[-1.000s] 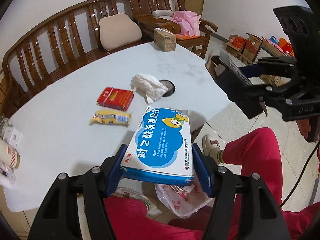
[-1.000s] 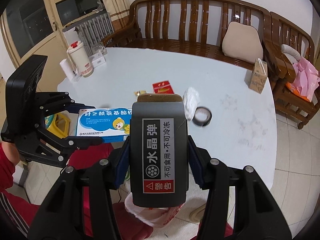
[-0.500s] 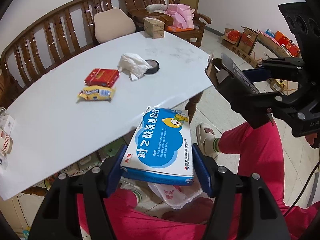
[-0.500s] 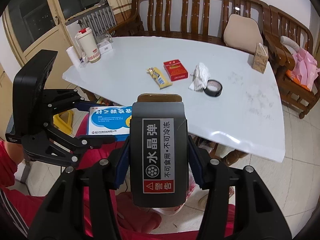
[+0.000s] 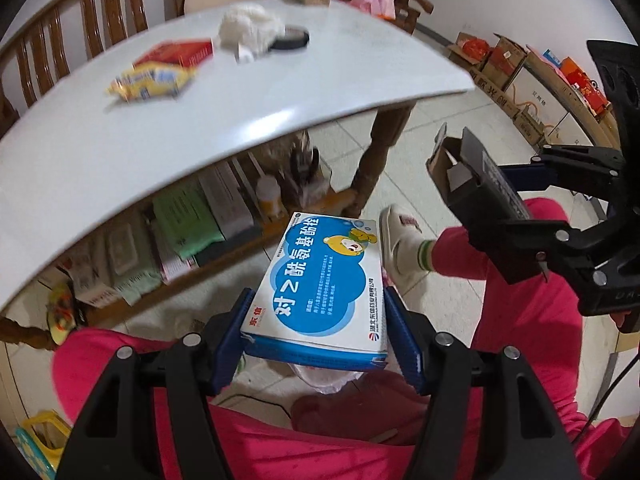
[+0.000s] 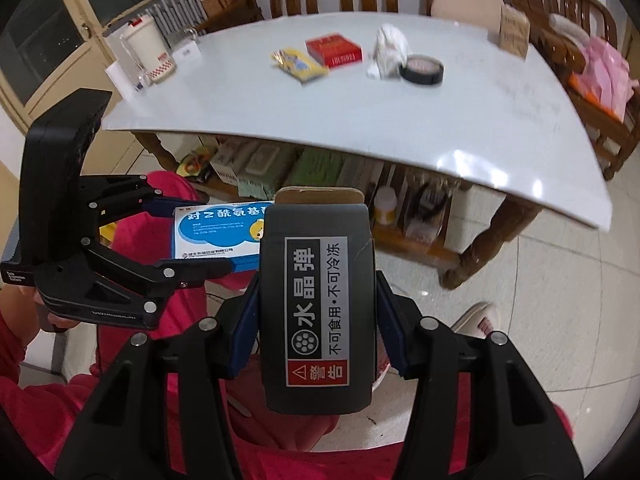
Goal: Collect trash
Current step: 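Lower both held boxes down over the white plastic trash bag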
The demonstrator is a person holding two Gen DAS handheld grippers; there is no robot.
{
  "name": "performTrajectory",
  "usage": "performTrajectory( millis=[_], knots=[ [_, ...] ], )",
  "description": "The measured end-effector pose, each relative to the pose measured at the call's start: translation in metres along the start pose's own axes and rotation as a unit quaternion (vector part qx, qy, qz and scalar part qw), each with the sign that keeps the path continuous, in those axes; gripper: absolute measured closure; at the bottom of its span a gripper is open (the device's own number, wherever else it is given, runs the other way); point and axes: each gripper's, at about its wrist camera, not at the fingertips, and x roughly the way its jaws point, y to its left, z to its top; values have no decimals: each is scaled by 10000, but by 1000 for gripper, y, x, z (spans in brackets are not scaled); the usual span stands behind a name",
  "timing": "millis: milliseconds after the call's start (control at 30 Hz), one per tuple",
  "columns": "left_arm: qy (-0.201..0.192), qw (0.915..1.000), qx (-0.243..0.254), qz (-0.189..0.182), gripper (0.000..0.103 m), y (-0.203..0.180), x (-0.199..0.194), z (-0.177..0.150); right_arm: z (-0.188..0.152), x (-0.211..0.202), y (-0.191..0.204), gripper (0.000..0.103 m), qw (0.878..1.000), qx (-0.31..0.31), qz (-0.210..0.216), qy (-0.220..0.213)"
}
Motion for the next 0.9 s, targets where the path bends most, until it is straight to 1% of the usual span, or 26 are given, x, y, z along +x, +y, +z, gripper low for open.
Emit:
performTrajectory(
  millis=[167, 433, 533, 800, 900],
  knots=[
    [224, 9997, -79, -91, 41, 1, 29, -9, -17, 27, -5, 51, 9996, 105, -137, 201],
    [516, 9984, -170, -164, 41, 3, 64, -14, -36, 71, -9, 51, 9981, 246, -98, 555],
    [684, 9973, -218, -182, 41, 4, 80, -15, -39, 84, -12, 51, 9973, 290, -111, 663],
    [1236, 9909, -431, -318, 41, 10, 129, -16, -51, 129, -34, 51, 9927, 631, -181, 1009],
    [1404, 9883, -518, -310, 41, 12, 146, -17, -57, 144, -43, 51, 9902, 776, -190, 1147]
  ],
)
